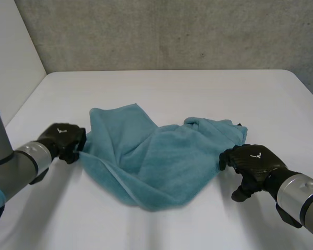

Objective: Fold the laundry

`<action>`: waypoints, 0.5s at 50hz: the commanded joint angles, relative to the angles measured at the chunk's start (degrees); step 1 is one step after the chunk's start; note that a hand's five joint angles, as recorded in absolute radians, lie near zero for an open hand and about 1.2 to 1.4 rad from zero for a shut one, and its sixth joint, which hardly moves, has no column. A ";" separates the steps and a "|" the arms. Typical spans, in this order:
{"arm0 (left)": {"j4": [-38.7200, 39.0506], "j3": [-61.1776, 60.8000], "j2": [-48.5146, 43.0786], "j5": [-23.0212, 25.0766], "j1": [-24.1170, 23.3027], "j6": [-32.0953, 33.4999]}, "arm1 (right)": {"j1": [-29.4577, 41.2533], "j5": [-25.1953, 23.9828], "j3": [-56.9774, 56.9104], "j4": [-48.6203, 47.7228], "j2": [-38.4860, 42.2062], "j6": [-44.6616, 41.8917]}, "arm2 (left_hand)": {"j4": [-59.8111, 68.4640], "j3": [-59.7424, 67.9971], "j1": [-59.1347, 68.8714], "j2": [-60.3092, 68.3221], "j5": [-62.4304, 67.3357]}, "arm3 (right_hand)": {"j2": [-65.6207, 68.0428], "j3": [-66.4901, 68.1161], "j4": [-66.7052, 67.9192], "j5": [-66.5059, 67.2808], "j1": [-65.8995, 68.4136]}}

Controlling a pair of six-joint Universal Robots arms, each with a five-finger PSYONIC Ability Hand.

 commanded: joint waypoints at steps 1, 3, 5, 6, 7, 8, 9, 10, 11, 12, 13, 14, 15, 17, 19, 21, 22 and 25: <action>0.02 -2.58 11.90 -0.19 -0.34 -1.93 | -0.52 -0.04 -3.13 6.23 4.11 -0.41 | 11.79 12.35 15.22 11.51 14.44 | -0.74 -0.81 -0.77 0.87 4.68; -0.25 -2.76 14.39 -0.19 -0.34 -3.43 | -0.43 -0.13 -4.28 6.86 6.15 -0.50 | 11.79 12.35 15.22 11.51 14.44 | -0.77 -0.83 -0.80 0.84 4.65; -0.42 -2.84 17.02 -0.19 -0.42 -5.54 | -0.43 -0.39 -6.38 6.77 8.77 -0.41 | 11.79 12.35 15.22 11.51 14.44 | -0.93 -0.99 -0.96 0.68 4.49; -0.42 -2.84 19.11 -0.10 -0.42 -7.46 | -0.43 -0.39 -6.39 6.77 8.78 -0.41 | 11.79 12.35 15.22 11.51 14.44 | -0.93 -1.00 -0.97 0.68 4.49; -0.42 -2.76 21.13 0.07 -0.60 -9.22 | -0.34 -0.30 -7.52 6.34 9.91 -0.41 | 11.79 12.35 15.22 11.51 14.44 | -1.27 -1.33 -1.30 0.34 4.15; -0.42 -2.76 21.15 0.07 -0.60 -9.23 | -0.34 -0.30 -8.75 5.64 11.06 -0.32 | 11.79 12.35 15.22 11.51 14.44 | -2.27 -2.33 -2.30 -0.66 3.15; -0.42 -2.76 23.07 0.16 -0.86 -10.63 | -0.34 -0.30 -8.76 5.63 11.07 -0.32 | 11.79 12.35 15.22 11.51 14.44 | -2.28 -2.34 -2.31 -0.67 3.14; -0.42 -2.76 24.91 0.16 -1.21 -11.68 | -0.25 -0.30 -10.07 4.59 12.89 0.38 | 11.79 12.35 15.22 11.51 14.44 | -4.28 -4.34 -4.31 -2.67 1.14; -0.42 -2.76 24.93 0.16 -1.22 -11.69 | -0.25 -0.30 -10.08 4.57 12.91 0.38 | 11.79 12.35 15.22 11.51 14.44 | -4.30 -4.36 -4.33 -2.69 1.12; -0.42 -2.76 26.59 0.25 -1.39 -12.39 | 0.01 -0.04 -11.56 3.53 14.57 0.47 | 11.79 12.35 15.22 11.51 14.44 | -5.13 -5.19 -5.16 -3.52 0.29; -0.42 -2.76 28.08 0.25 -1.65 -12.66 | 0.71 0.22 -13.23 2.48 16.24 0.56 | 11.79 12.35 15.22 11.51 14.44 | -5.47 -5.54 -5.50 -3.86 -0.05; -0.42 -2.76 28.10 0.25 -1.66 -12.66 | 1.93 0.75 -15.07 1.60 17.73 0.99 | 11.79 12.35 15.22 11.51 14.44 | -8.64 -8.70 -8.67 -7.03 -3.22; -0.42 -2.76 29.05 0.25 -1.74 -12.75 | 1.95 0.75 -15.09 1.59 17.75 1.00 | 11.79 12.35 15.22 11.51 14.44 | -8.67 -8.74 -8.70 -7.06 -3.25; -0.42 -2.58 29.85 0.25 -1.92 -12.84 | 3.18 1.28 -16.67 1.15 18.54 1.61 | 11.79 12.35 15.22 11.51 14.44 | -10.35 -10.42 -10.39 -8.74 -4.93; -0.42 -1.97 30.82 0.25 -2.44 -13.01 | 6.50 3.20 -21.31 0.71 20.55 3.45 | 11.79 12.35 15.22 11.51 14.44 | -12.02 -12.09 -12.06 -10.41 -6.60; -0.51 -1.79 31.26 0.16 -2.79 -13.01 | 7.91 4.17 -23.59 0.62 21.60 4.07 | 11.79 12.35 15.22 11.51 14.44 | -14.53 -14.60 -14.57 -12.92 -9.11; -0.51 -1.79 31.26 0.16 -2.80 -13.01 | 9.23 4.79 -26.23 0.71 23.01 4.51 | 11.79 12.35 15.22 11.51 14.44 | -16.56 -16.62 -16.59 -14.95 -11.14; -0.51 -1.35 32.05 -0.01 -3.41 -13.01 | 10.65 4.97 -29.15 0.71 24.51 4.69 | 11.79 12.35 15.22 11.51 14.44 | -18.60 -18.66 -18.63 -16.99 -13.18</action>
